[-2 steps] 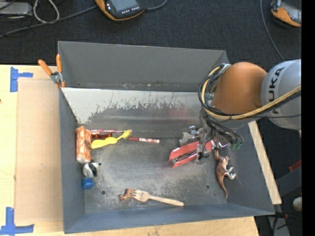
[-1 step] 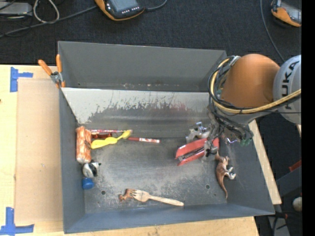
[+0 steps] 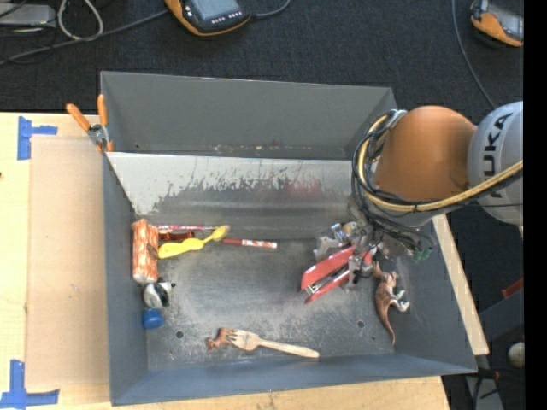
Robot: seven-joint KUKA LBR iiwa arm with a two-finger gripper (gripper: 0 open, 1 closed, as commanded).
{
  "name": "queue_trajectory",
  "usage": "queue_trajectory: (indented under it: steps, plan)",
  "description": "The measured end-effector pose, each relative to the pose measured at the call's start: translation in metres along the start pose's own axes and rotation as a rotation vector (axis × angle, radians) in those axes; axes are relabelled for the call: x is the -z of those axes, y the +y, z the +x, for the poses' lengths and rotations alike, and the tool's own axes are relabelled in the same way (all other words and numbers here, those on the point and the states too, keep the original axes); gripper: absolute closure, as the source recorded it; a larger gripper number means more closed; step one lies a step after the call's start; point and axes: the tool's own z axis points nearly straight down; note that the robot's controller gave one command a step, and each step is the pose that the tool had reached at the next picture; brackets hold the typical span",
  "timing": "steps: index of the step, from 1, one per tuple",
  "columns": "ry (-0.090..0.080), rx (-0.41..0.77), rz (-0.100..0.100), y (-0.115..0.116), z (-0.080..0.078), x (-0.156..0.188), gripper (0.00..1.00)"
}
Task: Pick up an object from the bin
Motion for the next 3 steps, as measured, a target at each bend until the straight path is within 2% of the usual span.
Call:
queue_trajectory:
  steps: [1,2,3]
  plan:
    - [-0.007,0.150,0.006,-0.011,-0.010,-0.040,1.00]
    - [0.000,0.193,0.002,-0.011,-0.012,-0.070,1.00]
    - [-0.007,0.351,0.003,-0.027,-0.012,-0.068,1.00]
